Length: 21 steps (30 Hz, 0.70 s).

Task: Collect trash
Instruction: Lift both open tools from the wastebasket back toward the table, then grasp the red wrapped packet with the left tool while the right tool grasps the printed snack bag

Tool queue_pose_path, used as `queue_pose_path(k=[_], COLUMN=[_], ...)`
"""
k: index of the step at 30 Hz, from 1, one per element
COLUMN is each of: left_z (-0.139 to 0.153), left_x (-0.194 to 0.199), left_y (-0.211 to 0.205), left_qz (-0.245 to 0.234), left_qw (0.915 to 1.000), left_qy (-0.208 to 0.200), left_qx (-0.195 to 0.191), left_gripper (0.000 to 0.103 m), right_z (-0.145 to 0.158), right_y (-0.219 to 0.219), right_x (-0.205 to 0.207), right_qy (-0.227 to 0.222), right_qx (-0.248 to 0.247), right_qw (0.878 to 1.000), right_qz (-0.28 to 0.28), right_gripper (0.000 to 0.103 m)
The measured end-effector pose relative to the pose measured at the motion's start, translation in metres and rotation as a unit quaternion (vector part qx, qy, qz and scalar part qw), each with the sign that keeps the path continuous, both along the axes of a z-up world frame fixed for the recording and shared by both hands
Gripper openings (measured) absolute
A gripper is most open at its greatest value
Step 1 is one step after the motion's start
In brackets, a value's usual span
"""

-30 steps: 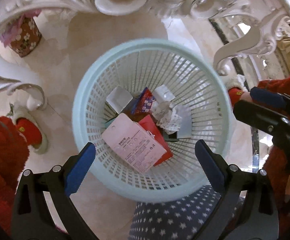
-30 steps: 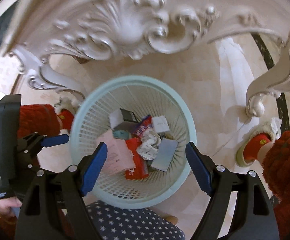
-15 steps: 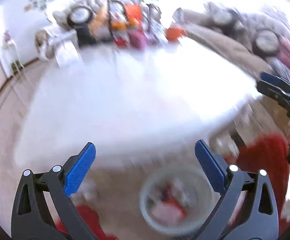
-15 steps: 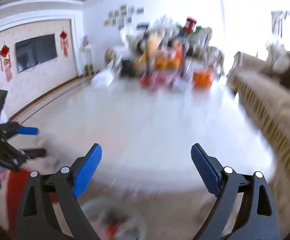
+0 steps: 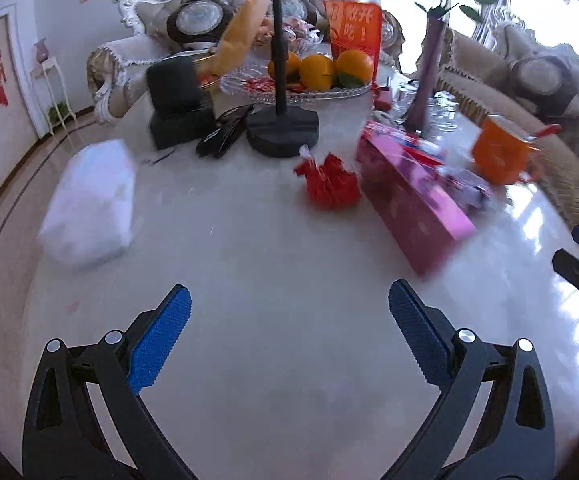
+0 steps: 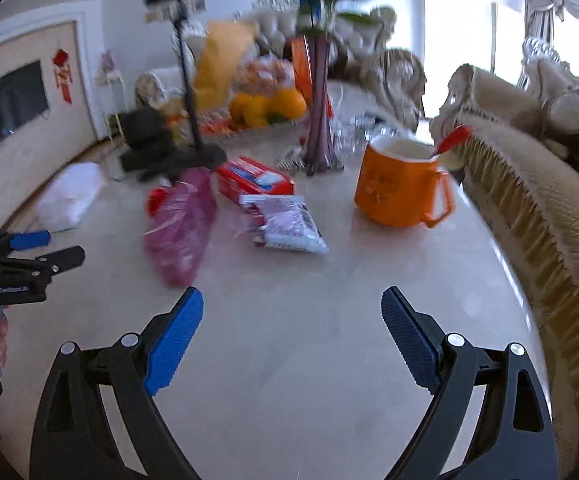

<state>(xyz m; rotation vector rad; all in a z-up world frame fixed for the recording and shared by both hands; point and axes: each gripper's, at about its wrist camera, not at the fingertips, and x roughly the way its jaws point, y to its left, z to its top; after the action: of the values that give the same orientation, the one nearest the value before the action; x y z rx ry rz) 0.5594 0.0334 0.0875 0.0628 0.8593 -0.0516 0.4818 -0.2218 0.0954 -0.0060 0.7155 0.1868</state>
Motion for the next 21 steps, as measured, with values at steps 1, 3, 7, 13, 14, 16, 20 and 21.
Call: queue_pose_path(k=[1,3,7,13,14,16,20,21], left_z=[-0.005,-0.014,-0.026,-0.033,-0.034,-0.036,-0.041,-0.042], left_x=[0.014,0.038,0.075,0.11,0.115,0.122,0.133,0.135], left_y=[-0.002,-0.006,-0.02,-0.031,-0.032,-0.035,-0.04,-0.039], left_qz=[-0.002,-0.005,-0.025,-0.028,-0.03,-0.034,-0.032,-0.028], left_qw=[1.0,0.9999,0.9993,0.9987,0.9987,0.9983,0.998,0.9983], left_qy=[0.002,0.01,0.017,0.015,0.016,0.017,0.025,0.029], left_qx=[0.002,0.007,0.023,0.041,0.039,0.043,0.048,0.043], left_gripper=[0.096,0.096,0.096,0.096,0.096,0.096,0.096,0.096], right_z=[-0.006,-0.012,-0.015,-0.022,-0.023,-0.024,-0.028,-0.029], right_y=[0.003,0.009,0.022,0.028,0.027,0.027,0.021,0.021], right_x=[0.016,0.04,0.077,0.103,0.106,0.11,0.116,0.117], right_qy=[0.011,0.03,0.035,0.043,0.047,0.049,0.06,0.066], right_qx=[-0.007,-0.012,-0.011,-0.008,-0.002,-0.002,0.021,0.026], right_qw=[1.0,0.999,0.999,0.999,0.998,0.998,0.997,0.997], right_qz=[-0.001,0.002,0.017,0.029,0.032,0.037,0.039,0.04], right_gripper=[0.087,0.087,0.087,0.086,0.087,0.087,0.087,0.086])
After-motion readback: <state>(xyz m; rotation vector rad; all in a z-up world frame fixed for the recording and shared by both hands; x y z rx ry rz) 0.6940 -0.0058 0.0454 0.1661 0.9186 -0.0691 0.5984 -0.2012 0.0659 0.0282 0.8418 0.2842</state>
